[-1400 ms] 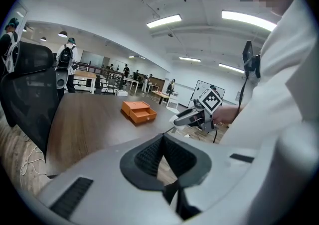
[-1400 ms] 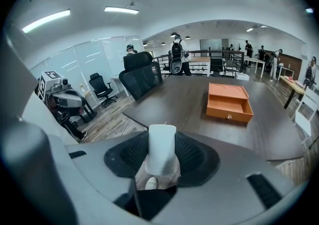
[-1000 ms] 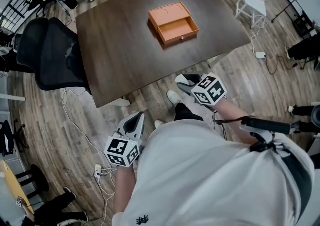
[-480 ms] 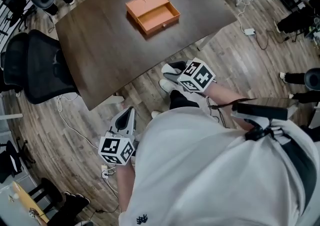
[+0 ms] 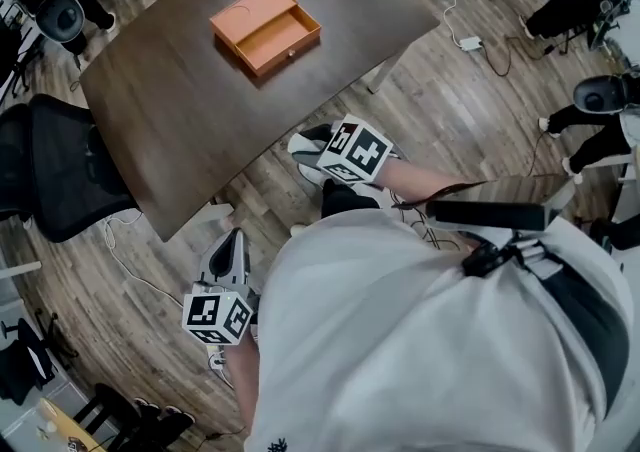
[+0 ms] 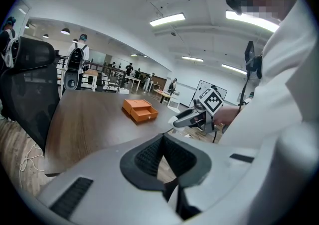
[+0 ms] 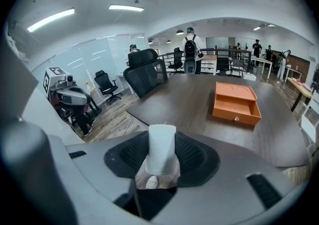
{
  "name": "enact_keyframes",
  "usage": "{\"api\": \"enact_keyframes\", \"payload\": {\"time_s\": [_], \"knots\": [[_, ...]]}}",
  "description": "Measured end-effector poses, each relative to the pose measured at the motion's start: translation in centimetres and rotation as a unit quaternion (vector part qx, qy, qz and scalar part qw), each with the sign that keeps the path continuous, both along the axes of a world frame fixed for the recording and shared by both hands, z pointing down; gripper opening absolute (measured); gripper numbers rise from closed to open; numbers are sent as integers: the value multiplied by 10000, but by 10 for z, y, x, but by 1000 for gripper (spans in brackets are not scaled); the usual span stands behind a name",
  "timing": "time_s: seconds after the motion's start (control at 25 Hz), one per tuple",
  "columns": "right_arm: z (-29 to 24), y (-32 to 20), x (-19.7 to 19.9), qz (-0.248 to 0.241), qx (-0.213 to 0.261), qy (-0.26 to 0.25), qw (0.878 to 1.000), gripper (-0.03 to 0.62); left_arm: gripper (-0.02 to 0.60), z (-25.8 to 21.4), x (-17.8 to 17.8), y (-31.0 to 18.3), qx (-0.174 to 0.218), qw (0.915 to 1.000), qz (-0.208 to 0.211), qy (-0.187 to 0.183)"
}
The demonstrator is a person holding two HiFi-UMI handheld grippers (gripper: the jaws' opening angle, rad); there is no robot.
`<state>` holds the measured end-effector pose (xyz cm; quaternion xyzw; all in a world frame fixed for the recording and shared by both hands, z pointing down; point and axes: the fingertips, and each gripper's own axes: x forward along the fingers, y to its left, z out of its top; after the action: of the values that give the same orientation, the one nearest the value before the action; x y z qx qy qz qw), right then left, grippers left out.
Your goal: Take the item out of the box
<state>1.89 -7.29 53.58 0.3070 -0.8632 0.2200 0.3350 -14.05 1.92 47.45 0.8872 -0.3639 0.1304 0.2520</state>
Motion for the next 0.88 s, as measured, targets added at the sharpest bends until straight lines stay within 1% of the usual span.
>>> {"api": "enact_keyframes", "payload": {"time_s": [0.48,0.88], "knots": [[1,-18,11,29,-27,-13,10000,161,9,0,11,-19,-30,10000,70,-46],[4,-47,28,34,-89,-46,9999,161,9,-2,27,-51,-50,9999,84,-92]]}}
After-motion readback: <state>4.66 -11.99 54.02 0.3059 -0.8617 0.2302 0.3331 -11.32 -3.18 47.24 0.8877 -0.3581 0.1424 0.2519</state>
